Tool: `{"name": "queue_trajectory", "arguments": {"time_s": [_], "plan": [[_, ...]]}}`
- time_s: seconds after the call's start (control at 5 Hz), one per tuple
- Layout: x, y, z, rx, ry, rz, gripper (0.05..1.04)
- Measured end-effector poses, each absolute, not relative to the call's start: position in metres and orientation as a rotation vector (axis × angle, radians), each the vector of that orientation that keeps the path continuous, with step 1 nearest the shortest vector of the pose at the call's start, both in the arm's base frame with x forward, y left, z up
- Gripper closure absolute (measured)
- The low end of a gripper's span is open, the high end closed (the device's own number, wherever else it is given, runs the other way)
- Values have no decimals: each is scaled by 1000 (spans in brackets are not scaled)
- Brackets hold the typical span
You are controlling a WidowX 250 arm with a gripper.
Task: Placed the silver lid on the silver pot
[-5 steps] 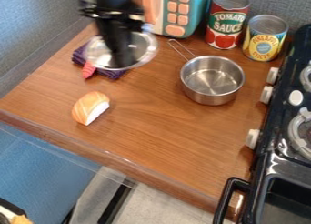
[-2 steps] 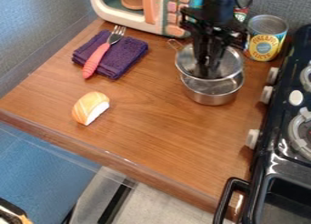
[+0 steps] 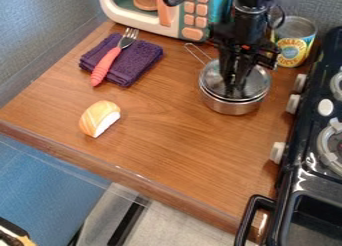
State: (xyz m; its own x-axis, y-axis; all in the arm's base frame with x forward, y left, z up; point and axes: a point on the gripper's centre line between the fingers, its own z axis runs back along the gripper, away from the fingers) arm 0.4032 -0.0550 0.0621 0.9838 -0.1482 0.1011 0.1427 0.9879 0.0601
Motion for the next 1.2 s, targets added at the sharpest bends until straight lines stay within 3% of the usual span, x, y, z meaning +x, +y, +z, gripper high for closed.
{"name": "queue_trajectory", "arguments": {"time_s": [0.2, 0.4, 0.8, 1.0, 1.2], "plan": [[402, -57, 60, 56, -111, -164, 798], [396, -57, 57, 55, -107, -171, 732], [390, -56, 65, 0, -85, -156, 159], [381, -46, 93, -12, -81, -122, 71], [366, -30, 124, -30, -107, -90, 74]]}}
